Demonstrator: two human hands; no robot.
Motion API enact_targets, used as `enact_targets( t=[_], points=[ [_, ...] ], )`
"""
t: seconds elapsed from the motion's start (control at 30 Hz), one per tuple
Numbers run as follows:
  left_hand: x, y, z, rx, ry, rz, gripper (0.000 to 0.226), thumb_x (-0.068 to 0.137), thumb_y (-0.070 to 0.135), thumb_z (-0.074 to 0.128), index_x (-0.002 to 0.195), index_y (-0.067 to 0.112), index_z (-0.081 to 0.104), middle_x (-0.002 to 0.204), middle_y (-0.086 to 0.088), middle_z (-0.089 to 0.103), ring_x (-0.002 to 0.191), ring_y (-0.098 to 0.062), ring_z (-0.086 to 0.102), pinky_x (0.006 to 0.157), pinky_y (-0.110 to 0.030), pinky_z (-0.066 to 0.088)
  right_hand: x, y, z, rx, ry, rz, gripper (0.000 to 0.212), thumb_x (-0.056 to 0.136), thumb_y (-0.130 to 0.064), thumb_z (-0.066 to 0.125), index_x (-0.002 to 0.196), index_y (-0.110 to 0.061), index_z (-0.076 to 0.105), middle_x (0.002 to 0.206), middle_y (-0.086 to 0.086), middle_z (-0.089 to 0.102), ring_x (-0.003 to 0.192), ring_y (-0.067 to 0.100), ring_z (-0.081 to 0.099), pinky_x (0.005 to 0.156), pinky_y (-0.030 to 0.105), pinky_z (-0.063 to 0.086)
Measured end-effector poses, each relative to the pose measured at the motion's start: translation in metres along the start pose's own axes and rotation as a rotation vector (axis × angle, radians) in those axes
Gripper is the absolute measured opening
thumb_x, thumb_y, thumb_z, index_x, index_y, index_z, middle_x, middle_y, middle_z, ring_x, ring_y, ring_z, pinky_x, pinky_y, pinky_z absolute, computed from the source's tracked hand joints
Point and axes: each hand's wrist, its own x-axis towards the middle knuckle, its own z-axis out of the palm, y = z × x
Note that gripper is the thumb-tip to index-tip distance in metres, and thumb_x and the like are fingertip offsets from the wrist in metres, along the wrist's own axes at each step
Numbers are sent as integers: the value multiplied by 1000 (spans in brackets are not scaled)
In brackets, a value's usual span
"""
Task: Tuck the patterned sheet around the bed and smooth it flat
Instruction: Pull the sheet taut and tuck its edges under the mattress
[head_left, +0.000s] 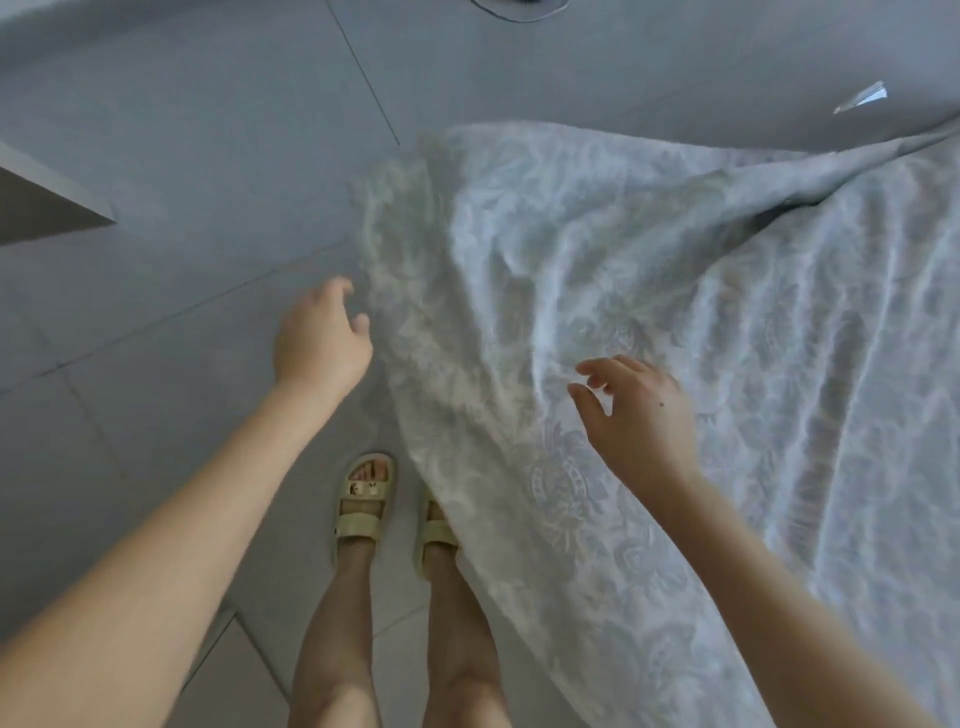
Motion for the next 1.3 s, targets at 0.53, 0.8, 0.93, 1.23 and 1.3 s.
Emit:
enact_targets(
  t=[0.53, 0.8, 0.93, 1.23, 1.3],
  points=[
    [-68, 32, 96, -1000, -249, -692, 24, 85, 13, 63, 66, 6, 51, 65, -7, 52, 54, -19, 48, 49, -24, 37, -35, 1, 30, -181, -212, 62, 51, 87, -47, 59, 128, -18, 55, 138, 0, 48, 128, 25, 39, 103, 38, 33],
    [-55, 16, 95, -805, -237, -652, 24, 96, 25, 42, 98, 6, 57, 86, -14, 61, 62, -25, 55, 51, -27, 45, -41, 1, 22, -30, -180, 52, 31, 90, -27, 59, 118, -13, 64, 131, 2, 55, 123, 25, 47, 99, 36, 36],
    [-63, 9, 80, -348, -212, -312, 25, 96, 30, 38, 91, 8, 48, 89, -13, 58, 84, -35, 57, 71, -34, 45, -65, 3, 16, 102, -14, 193, 25, 90, -20, 61, 111, -9, 67, 118, 4, 63, 111, 28, 55, 91, 39, 44],
    [-161, 68, 74, 87, -316, 684, 22, 96, 29, 43, 81, 14, 48, 82, 0, 50, 76, -19, 47, 63, -29, 37, -180, 51, 15, 276, -34, 861, 44, 94, -36, 53, 134, -19, 47, 136, -1, 48, 123, 19, 44, 95, 29, 39],
    [-181, 91, 82, 150, -354, 892, 18, 97, 26, 42, 92, 13, 53, 92, -1, 53, 87, -19, 48, 69, -27, 38, -210, 63, 17, 322, -58, 955, 45, 94, -35, 52, 135, -18, 45, 137, 0, 47, 125, 19, 43, 94, 30, 39]
  ],
)
